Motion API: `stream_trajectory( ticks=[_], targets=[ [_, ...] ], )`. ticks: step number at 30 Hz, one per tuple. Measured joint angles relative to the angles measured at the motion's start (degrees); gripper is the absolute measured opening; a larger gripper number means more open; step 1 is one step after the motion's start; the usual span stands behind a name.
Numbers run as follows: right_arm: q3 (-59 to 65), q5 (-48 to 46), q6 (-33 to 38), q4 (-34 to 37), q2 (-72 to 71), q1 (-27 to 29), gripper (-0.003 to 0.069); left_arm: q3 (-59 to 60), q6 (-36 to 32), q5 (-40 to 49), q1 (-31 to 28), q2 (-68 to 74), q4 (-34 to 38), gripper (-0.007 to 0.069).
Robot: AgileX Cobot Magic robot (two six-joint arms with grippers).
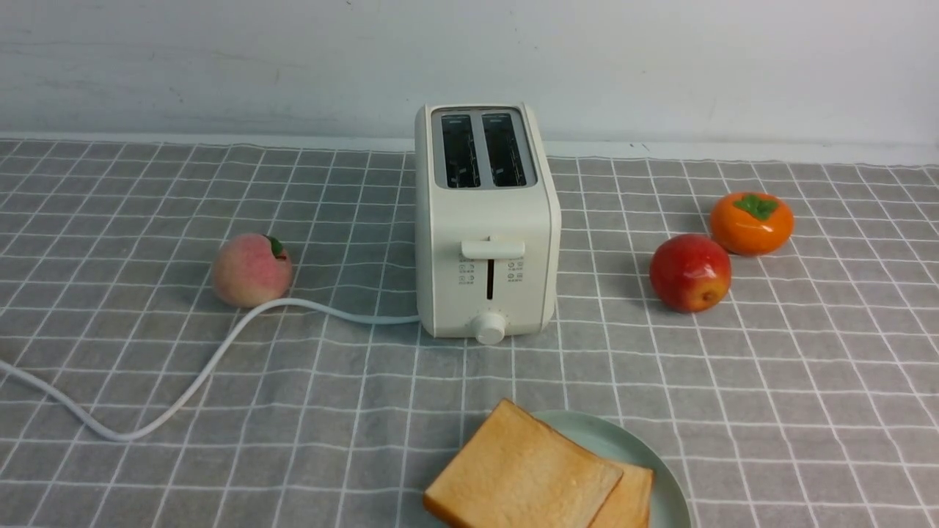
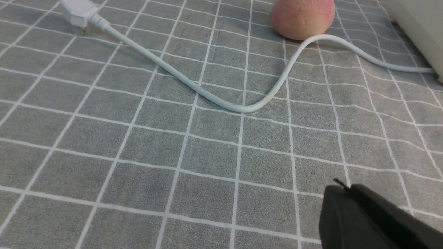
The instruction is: Take toasted bread from bread machine on grey coffee table place on plate.
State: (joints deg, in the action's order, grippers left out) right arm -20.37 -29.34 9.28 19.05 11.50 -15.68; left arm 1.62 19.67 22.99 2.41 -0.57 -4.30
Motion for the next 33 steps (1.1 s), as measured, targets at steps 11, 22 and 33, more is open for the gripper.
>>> stream_trajectory(
  ticks=[11,22,33],
  targets=[
    [0.0,-1.2,0.0,0.2,-6.2,5.4,0.0061,0.0,0.0,-0.6,0.0,0.0,0.0,-0.0001],
    [0.0,-1.5,0.0,0.2,-9.2,17.2,0.0073,0.0,0.0,-0.7,-0.3,0.0,0.0,0.0009],
    [0.0,-1.5,0.0,0.2,-9.2,18.8,0.0086,0.0,0.0,-0.7,-0.3,0.0,0.0,0.002]
  ],
)
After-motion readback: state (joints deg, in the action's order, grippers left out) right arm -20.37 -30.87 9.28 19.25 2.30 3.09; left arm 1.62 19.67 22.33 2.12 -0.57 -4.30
